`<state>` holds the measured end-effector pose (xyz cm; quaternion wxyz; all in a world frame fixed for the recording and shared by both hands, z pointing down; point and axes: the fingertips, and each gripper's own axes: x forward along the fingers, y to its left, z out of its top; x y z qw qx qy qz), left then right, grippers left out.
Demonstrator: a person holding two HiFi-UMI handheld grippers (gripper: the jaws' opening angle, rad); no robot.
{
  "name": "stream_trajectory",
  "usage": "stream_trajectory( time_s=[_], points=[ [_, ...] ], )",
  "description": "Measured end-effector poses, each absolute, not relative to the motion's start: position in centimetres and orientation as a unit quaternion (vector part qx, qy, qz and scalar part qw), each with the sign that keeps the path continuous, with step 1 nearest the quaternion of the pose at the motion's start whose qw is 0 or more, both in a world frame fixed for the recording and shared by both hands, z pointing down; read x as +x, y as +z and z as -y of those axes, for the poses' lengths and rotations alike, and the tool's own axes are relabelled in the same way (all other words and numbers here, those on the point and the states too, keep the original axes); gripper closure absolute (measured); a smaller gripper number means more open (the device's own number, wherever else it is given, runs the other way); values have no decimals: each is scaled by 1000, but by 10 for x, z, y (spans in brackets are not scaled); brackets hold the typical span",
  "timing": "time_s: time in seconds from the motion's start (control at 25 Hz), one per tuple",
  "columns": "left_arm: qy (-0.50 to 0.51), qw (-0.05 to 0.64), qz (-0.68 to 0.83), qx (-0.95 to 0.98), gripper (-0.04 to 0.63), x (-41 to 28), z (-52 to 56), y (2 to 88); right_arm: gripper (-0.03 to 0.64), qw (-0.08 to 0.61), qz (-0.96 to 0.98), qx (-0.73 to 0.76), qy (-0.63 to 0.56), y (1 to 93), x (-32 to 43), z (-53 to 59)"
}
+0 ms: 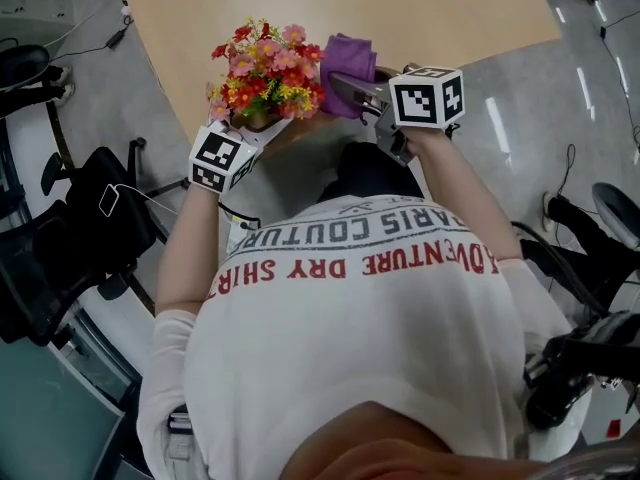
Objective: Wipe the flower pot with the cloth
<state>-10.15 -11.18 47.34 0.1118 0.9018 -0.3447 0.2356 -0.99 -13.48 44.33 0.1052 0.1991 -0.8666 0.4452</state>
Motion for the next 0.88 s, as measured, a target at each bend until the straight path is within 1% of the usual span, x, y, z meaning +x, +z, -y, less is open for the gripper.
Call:
stream_trajectory(
  time_s=[0.12, 0.32, 0.68, 0.76, 0.88],
  points=[
    [236, 110, 342, 903, 179, -100, 110, 473, 558, 111, 867, 190, 446, 447, -17, 137],
    [235, 109, 340, 904, 179, -97, 109, 476, 558, 148, 871, 189, 428, 465, -23, 141],
    [225, 104, 336, 909, 179, -93, 109, 470, 560, 269, 869, 216, 356, 497, -18, 154],
    [226, 103, 334, 909, 179, -93, 108, 470, 560, 287, 868, 212, 345, 500, -18, 154],
    [231, 102, 330, 910, 179, -94, 105, 469, 560, 296, 865, 207, 347, 502, -19, 152]
  ],
)
